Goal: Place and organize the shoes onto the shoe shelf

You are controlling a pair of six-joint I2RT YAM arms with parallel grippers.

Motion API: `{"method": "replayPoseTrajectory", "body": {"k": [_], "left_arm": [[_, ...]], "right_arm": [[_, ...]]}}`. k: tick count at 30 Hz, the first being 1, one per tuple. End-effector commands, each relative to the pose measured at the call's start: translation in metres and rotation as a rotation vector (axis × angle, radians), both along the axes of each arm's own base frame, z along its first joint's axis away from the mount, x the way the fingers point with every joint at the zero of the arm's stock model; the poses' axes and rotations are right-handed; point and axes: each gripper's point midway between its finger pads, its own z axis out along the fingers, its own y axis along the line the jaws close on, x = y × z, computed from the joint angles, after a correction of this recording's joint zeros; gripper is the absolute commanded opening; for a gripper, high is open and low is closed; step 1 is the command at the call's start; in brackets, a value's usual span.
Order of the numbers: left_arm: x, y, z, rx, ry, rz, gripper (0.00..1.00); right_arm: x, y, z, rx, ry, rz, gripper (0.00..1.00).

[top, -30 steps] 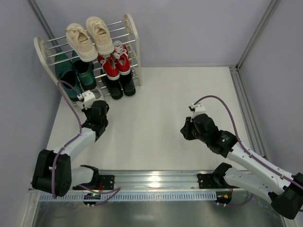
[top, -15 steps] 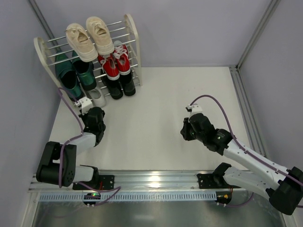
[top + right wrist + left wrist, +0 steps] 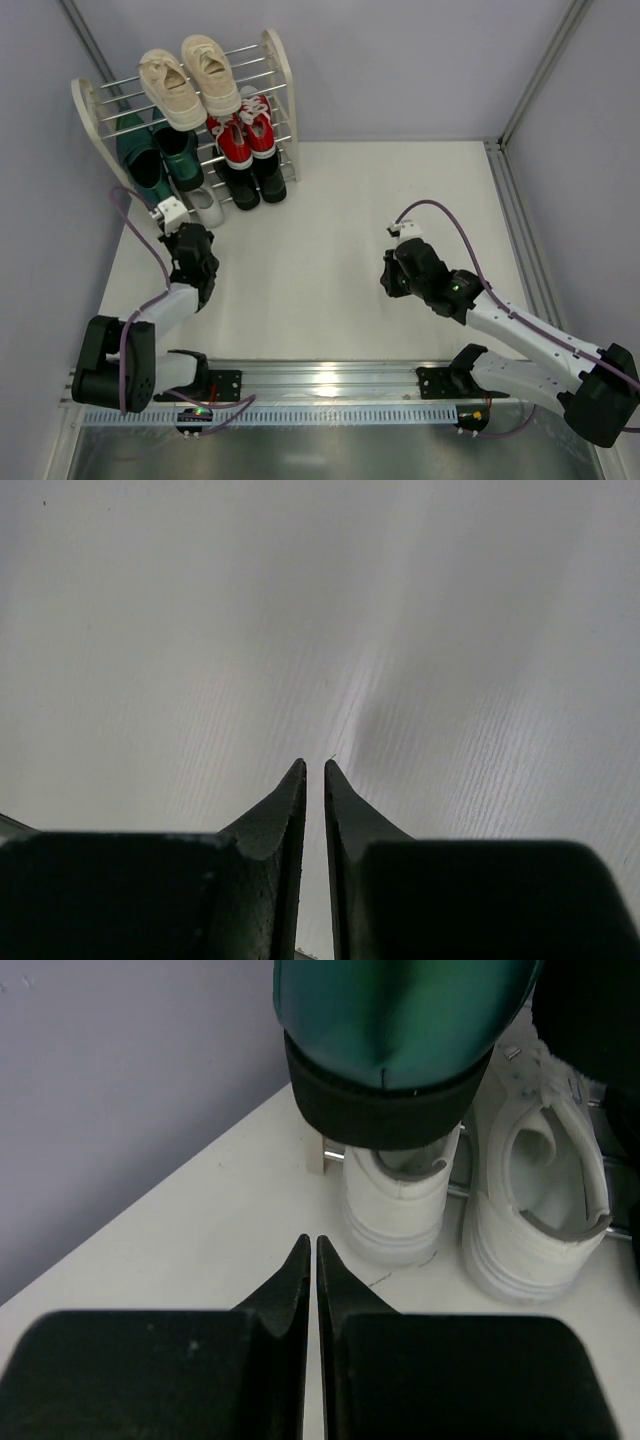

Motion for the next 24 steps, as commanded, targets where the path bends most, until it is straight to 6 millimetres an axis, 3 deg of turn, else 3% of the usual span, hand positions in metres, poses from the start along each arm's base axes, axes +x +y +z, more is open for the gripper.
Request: {"method": "replayPoseTrajectory", "body": {"k": [1, 6, 10, 16, 20, 24], "left_arm": [[0.020, 0.006, 0.022, 0.019, -0.065, 0.018, 0.00], [0.042, 0.017, 0.009, 0.029, -0.030, 0.034, 0.00], [0.048, 0.025, 0.013, 0.022, -0.046, 0.039, 0.00], [0.052, 0.028, 0.050, 0.063, -0.099, 0.028, 0.00], [0.065, 0.030, 0.081, 0.088, -0.141, 0.009, 0.00], [0.081, 0.035, 0.098, 0.117, -0.146, -0.012, 0.00]], "right_arm": [[0.013, 0.010, 0.023, 0.038, -0.063, 0.011, 0.14], [0.014, 0.010, 0.022, 0.039, -0.065, 0.008, 0.14], [0.016, 0.010, 0.019, 0.032, -0.055, 0.006, 0.13], [0.017, 0.013, 0.017, 0.028, -0.045, 0.017, 0.13], [0.017, 0.013, 0.017, 0.035, -0.044, 0.013, 0.13], [0.017, 0.013, 0.017, 0.031, -0.043, 0.010, 0.13]]}}
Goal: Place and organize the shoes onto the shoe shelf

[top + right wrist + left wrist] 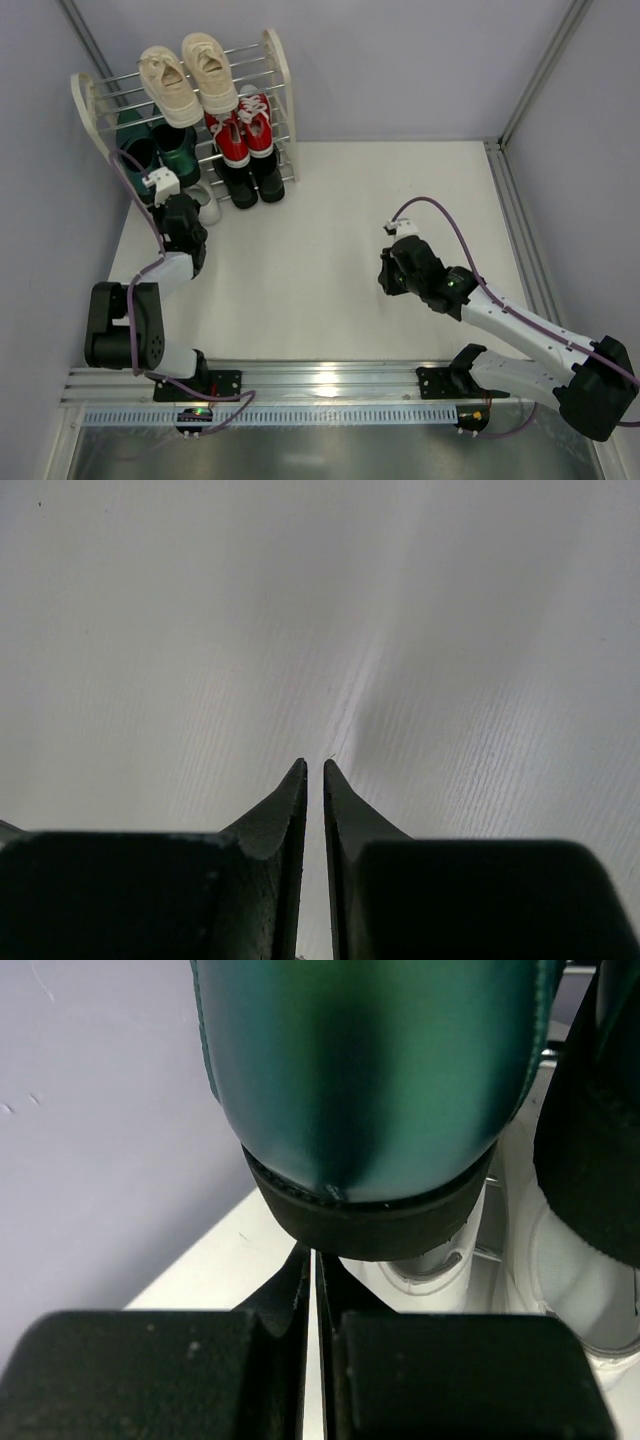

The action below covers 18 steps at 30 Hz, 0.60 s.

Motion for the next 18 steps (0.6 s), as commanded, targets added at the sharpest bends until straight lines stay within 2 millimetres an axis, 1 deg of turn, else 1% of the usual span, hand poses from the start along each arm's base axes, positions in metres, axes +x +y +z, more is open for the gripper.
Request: {"method": "replayPoseTrajectory", "body": {"k": [1, 4, 9, 13, 18], "left_arm": [[0.032, 0.001, 0.080, 0.036, -0.216, -0.050, 0.00], [0.035, 0.000, 0.099, 0.047, -0.244, -0.065, 0.00], [0.034, -0.001, 0.113, 0.055, -0.264, -0.077, 0.00], [0.032, -0.001, 0.121, 0.062, -0.280, -0.077, 0.00], [0.033, -0.001, 0.136, 0.064, -0.316, -0.078, 0.00]], "right_arm": [[0.012, 0.008, 0.022, 0.039, -0.062, 0.005, 0.13], [0.011, 0.005, 0.019, 0.029, -0.060, -0.002, 0.13], [0.012, 0.007, 0.019, 0.033, -0.057, 0.004, 0.13], [0.011, 0.006, 0.017, 0.030, -0.057, 0.002, 0.13], [0.011, 0.006, 0.014, 0.025, -0.053, 0.001, 0.13]]}}
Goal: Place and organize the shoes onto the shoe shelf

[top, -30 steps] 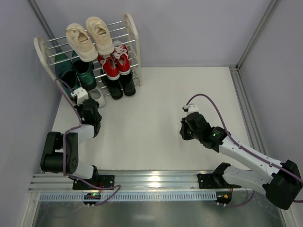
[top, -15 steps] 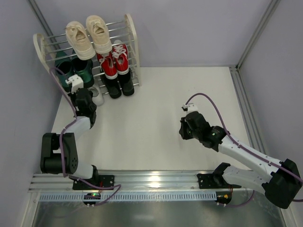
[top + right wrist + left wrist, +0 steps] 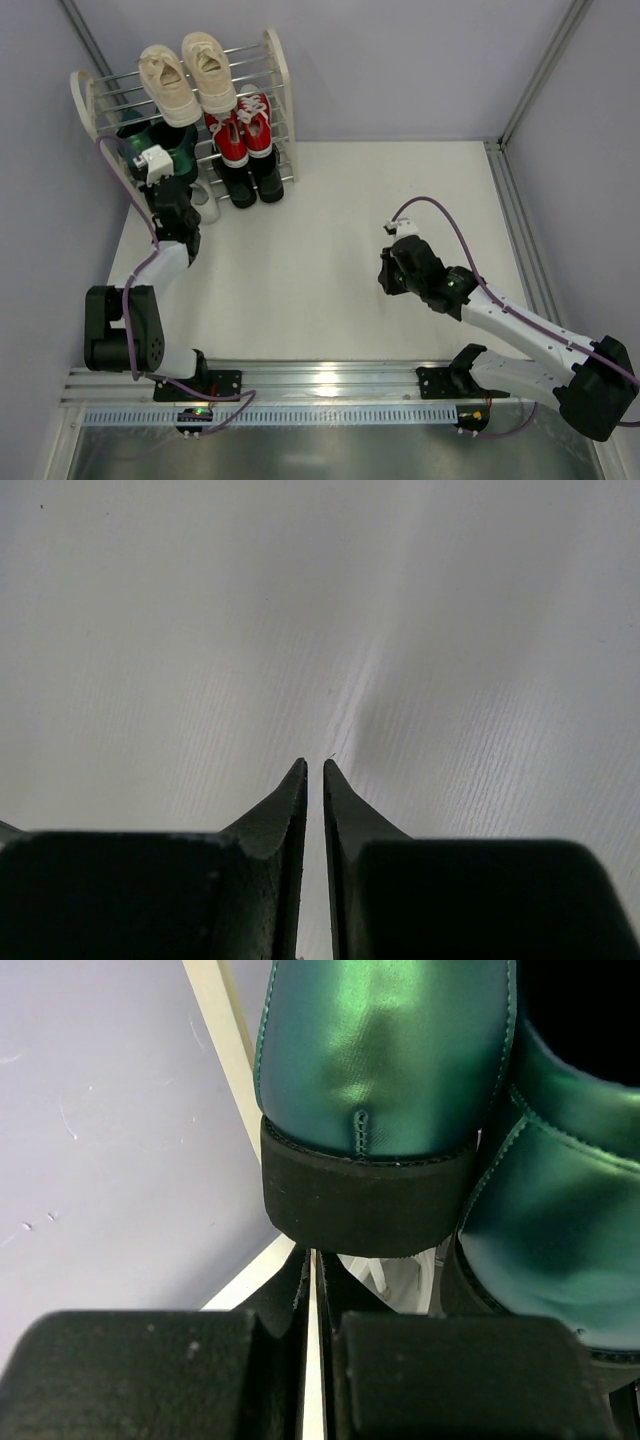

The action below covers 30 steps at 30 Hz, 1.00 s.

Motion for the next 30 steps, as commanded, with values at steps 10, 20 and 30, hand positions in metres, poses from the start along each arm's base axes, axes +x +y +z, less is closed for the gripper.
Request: {"method": "replayPoseTrajectory", "body": {"k": [10, 20, 30], "left_arm": [[0.020, 0.010, 0.072, 0.033, -0.169, -0.002, 0.00], [0.035, 0.026, 0.021, -0.027, -0.050, 0.005, 0.00], [0.025, 0.016, -0.016, -0.121, 0.037, -0.032, 0.00]], "right_arm": [[0.009, 0.004, 0.009, 0.018, -0.045, -0.001, 0.13], [0.009, 0.003, 0.006, 0.012, -0.041, -0.003, 0.13], [0.006, 0.003, 0.004, 0.023, -0.036, -0.001, 0.12]]}}
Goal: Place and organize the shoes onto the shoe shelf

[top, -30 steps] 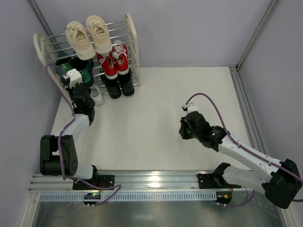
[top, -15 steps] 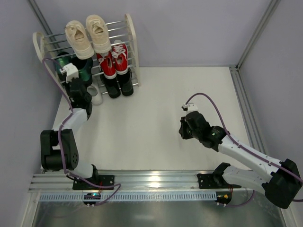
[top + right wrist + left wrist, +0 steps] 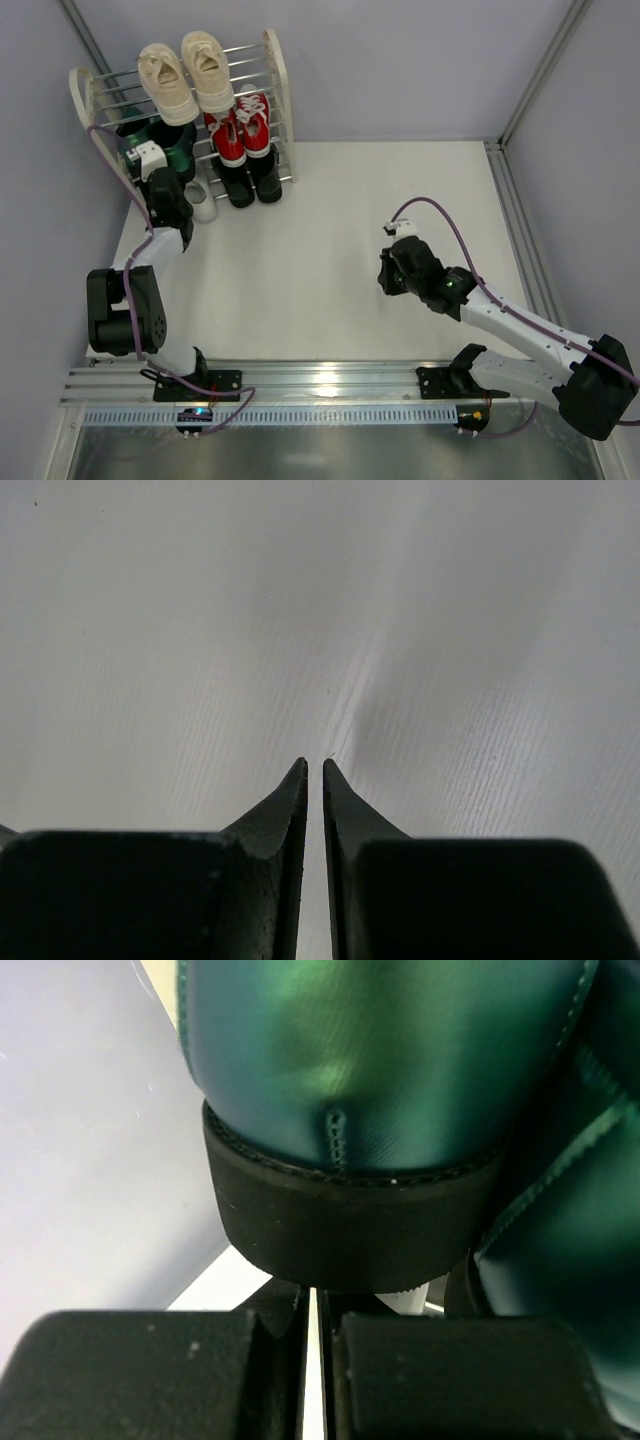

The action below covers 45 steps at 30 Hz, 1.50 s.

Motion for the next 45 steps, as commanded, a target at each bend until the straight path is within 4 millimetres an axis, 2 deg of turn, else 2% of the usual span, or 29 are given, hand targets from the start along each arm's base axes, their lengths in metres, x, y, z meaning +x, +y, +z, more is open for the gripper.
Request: {"method": "replayPoseTrajectory", "body": {"k": [1, 8, 17, 20, 24, 27, 30, 31, 35, 38, 45], "left_arm": [[-0.003, -0.004, 0.007, -0.052, -0.039, -0.021, 0.00], [-0.025, -0.004, -0.005, -0.097, -0.001, 0.012, 0.00], [-0.033, 0.001, -0.001, -0.077, 0.023, 0.044, 0.00], [-0.032, 0.004, 0.006, -0.059, 0.025, 0.058, 0.00], [-0.032, 0.003, 0.038, -0.044, -0.060, 0.040, 0.00], [-0.026, 0.009, 0.045, -0.022, -0.050, 0.049, 0.00], [-0.015, 0.017, 0.041, -0.026, -0.028, 0.056, 0.00], [-0.011, 0.022, 0.036, -0.031, -0.018, 0.057, 0.00], [0.000, 0.030, 0.019, -0.070, 0.017, 0.052, 0.00], [0.001, 0.025, 0.008, -0.092, 0.034, 0.026, 0.00], [-0.006, 0.019, -0.004, -0.124, 0.040, 0.011, 0.00]], "right_arm": [[0.004, 0.001, 0.006, 0.026, -0.035, -0.002, 0.12], [0.000, 0.000, 0.008, 0.046, -0.044, -0.002, 0.12], [-0.004, -0.004, 0.012, 0.063, -0.063, -0.008, 0.12], [-0.004, -0.005, 0.011, 0.061, -0.064, -0.006, 0.12], [-0.003, -0.005, 0.011, 0.058, -0.066, -0.010, 0.12], [-0.002, -0.004, 0.012, 0.057, -0.065, -0.008, 0.12], [-0.004, -0.007, 0.012, 0.053, -0.067, -0.018, 0.11], [-0.004, -0.009, 0.012, 0.049, -0.067, -0.023, 0.08], [-0.005, -0.012, 0.011, 0.044, -0.068, -0.036, 0.08], [-0.005, -0.012, 0.012, 0.046, -0.071, -0.036, 0.08], [-0.006, -0.012, 0.009, 0.048, -0.066, -0.036, 0.08]]}}
